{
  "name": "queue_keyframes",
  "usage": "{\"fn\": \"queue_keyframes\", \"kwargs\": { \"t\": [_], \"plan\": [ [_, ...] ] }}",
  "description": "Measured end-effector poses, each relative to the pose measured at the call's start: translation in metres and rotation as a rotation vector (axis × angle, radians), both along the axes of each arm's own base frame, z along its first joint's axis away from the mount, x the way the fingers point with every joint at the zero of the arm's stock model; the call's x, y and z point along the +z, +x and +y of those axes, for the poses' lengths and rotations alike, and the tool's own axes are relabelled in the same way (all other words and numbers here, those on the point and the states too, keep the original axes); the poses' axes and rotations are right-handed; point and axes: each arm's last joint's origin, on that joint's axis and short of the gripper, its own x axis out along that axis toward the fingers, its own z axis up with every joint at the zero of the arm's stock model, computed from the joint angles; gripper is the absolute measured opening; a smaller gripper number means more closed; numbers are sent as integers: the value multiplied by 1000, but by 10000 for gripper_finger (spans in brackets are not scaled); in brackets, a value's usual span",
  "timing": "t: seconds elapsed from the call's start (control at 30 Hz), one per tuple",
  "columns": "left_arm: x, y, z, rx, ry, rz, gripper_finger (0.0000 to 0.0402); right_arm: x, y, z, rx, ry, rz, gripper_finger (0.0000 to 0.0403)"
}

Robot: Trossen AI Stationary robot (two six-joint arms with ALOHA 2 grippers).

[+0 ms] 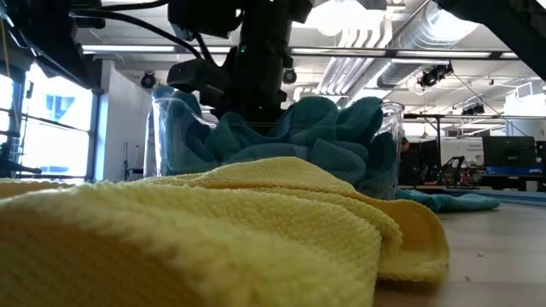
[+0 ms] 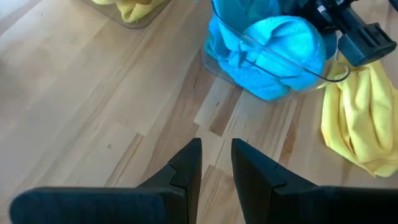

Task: Sort microfiber towel by color & place in baskets
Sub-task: Put the blue microfiber cloth into the bottom transparent bin

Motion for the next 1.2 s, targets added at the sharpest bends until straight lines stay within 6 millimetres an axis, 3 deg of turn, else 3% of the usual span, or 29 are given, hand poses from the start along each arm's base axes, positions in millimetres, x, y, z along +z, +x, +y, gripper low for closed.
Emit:
{"fn": "queue_keyframes", "kwargs": {
  "t": [0.43, 0.67, 0.9, 1.1, 1.2],
  "plan": [
    [1, -1, 1, -19, 13, -8, 74, 3, 3, 2, -50, -29, -29, 3],
    [1, -1, 1, -26, 20, -6, 74, 24, 7, 3, -75, -42, -78, 56],
    [1, -1, 1, -27, 20, -6, 74, 69, -2, 4, -111, -78, -87, 106],
    [1, -1, 1, -27, 20, -5, 74, 109, -29, 2, -132, -79, -101, 101],
    [1, -1, 1, -27, 20, -3, 74, 126, -43, 4, -187, -161, -111, 87]
  ]
}}
